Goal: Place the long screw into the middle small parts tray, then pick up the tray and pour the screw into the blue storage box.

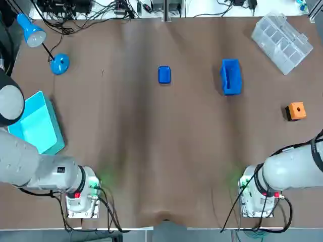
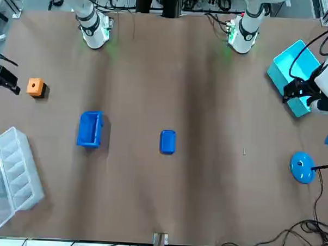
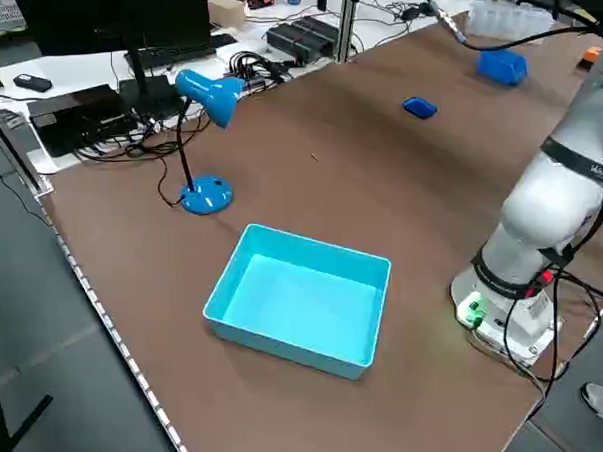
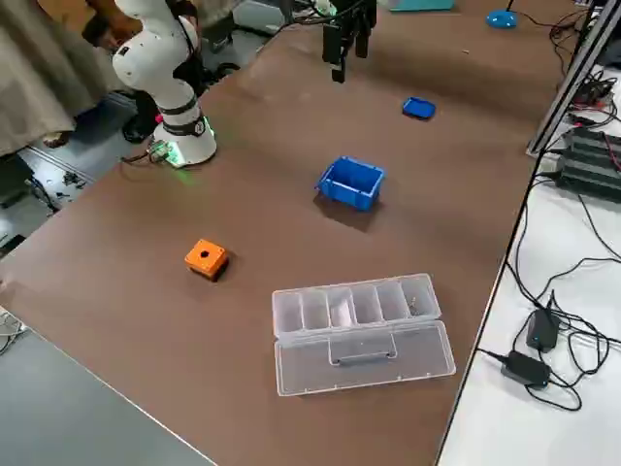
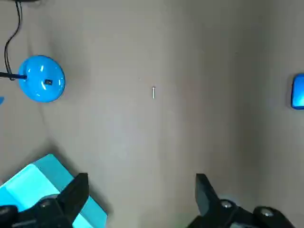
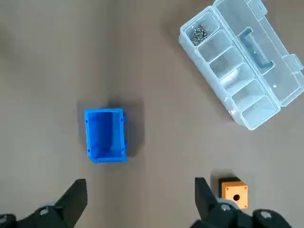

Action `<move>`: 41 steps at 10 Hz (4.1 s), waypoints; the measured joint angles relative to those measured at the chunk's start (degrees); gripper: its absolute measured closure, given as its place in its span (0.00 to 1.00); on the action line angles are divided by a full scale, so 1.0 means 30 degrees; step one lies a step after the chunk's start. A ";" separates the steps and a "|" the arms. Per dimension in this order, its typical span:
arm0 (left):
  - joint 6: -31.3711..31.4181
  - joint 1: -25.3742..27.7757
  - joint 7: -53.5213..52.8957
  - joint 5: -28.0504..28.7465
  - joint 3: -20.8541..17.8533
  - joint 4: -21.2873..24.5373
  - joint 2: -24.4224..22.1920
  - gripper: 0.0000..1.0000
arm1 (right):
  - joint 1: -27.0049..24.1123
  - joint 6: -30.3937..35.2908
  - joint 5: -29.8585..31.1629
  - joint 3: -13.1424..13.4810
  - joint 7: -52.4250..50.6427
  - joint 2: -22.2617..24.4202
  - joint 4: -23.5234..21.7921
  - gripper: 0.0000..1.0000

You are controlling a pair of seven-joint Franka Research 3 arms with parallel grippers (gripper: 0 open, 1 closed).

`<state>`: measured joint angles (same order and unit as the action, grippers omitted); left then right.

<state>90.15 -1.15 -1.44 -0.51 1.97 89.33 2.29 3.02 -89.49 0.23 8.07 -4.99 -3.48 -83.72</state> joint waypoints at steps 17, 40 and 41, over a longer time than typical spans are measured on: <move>0.7397 0.0478 0.0015 -0.0074 -0.0006 0.4582 0.3902 0.00 | -0.0006 0.0075 -0.0023 -0.0141 -0.0030 -0.0201 -0.0102 0.00; 1.8933 0.0192 0.1383 -0.0076 0.0283 0.8700 0.9518 0.16 | 0.0200 0.0167 -0.0131 -0.0293 -0.0391 -0.0203 -0.0134 0.00; 1.9017 0.0159 0.1383 -0.0076 0.0284 0.8691 0.9608 0.18 | 0.0238 0.0162 -0.0233 -0.0295 -0.0391 -0.0200 -0.0124 0.00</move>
<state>147.20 -0.68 2.71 -0.74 2.82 115.41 31.12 3.73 -89.01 -0.47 7.19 -6.17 -4.08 -84.09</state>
